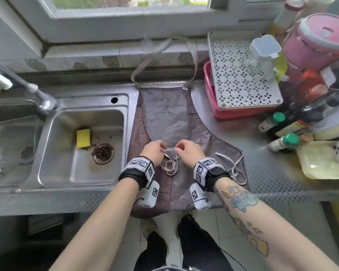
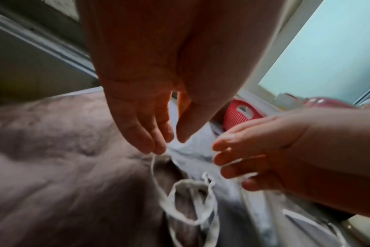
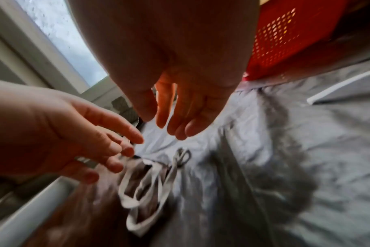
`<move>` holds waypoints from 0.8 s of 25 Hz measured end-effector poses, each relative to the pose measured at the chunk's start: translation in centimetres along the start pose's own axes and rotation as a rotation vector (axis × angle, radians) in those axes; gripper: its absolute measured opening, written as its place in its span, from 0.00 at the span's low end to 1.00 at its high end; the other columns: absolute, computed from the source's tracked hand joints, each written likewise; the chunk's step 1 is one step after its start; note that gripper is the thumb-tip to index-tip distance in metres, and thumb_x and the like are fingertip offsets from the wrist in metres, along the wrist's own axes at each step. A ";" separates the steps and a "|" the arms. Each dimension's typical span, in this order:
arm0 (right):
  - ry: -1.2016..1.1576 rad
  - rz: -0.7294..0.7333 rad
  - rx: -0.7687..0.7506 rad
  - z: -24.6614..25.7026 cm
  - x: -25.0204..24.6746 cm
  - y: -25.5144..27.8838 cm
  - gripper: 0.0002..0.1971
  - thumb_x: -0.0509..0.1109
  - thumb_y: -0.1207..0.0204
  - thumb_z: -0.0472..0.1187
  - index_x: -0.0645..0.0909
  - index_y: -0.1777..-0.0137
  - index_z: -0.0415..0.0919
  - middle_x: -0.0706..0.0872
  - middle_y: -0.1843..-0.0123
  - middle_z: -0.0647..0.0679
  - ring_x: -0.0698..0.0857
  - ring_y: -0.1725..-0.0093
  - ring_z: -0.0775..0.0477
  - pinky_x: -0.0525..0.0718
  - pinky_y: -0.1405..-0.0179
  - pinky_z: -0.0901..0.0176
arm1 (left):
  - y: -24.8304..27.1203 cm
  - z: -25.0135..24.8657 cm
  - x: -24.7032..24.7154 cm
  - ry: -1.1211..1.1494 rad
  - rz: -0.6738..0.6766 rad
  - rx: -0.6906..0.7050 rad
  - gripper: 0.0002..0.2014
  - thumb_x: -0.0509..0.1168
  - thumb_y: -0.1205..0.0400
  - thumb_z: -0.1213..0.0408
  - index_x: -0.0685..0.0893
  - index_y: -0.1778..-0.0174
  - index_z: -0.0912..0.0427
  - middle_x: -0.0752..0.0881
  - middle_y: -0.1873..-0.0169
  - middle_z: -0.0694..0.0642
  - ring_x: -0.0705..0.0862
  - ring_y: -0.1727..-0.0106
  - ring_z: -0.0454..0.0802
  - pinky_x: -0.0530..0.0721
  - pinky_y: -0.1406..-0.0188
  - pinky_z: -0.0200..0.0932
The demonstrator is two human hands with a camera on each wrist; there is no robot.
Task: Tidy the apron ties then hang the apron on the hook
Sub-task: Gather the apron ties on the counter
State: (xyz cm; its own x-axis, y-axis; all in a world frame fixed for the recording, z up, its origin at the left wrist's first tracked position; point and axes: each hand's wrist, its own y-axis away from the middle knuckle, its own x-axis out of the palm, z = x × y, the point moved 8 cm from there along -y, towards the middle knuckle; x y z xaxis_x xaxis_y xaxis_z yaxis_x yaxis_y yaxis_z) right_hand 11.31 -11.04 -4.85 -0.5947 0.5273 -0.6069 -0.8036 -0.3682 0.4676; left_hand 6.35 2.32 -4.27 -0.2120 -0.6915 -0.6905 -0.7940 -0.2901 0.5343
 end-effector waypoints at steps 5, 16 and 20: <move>0.380 0.205 -0.206 1.3 5.7 0.1 0.28 0.74 0.36 0.52 0.76 0.39 0.39 0.81 0.43 0.36 0.76 0.39 0.35 0.77 0.40 0.45 | -1.2 0.2 2.8 -0.104 0.092 0.076 0.16 0.65 0.30 0.76 0.84 0.47 0.61 0.79 0.41 0.63 0.81 0.38 0.59 0.76 0.31 0.48; 0.063 0.062 -0.052 -1.6 2.2 -1.0 0.08 0.68 0.26 0.46 0.73 0.63 0.49 0.86 0.59 0.46 0.81 0.55 0.43 0.74 0.52 0.54 | -1.4 1.2 3.4 -0.225 0.169 0.164 0.13 0.59 0.25 0.72 0.79 0.47 0.58 0.72 0.38 0.60 0.82 0.43 0.62 0.78 0.35 0.56; -0.612 -0.094 -0.007 -1.2 -1.0 0.0 0.11 0.67 0.23 0.41 0.69 0.64 0.49 0.90 0.57 0.36 0.88 0.60 0.48 0.83 0.55 0.51 | -0.7 -0.2 3.5 -0.194 0.204 0.204 0.13 0.63 0.25 0.68 0.79 0.45 0.56 0.82 0.40 0.60 0.83 0.39 0.61 0.80 0.37 0.51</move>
State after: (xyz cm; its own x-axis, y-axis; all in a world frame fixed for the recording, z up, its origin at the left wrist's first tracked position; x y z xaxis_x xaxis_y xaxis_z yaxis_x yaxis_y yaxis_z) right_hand 11.83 -12.48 -5.03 -0.4017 0.9007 -0.1654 -0.8532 -0.3025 0.4250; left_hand 6.28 -0.02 -7.00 -0.4671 -0.5773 -0.6698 -0.8176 -0.0066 0.5758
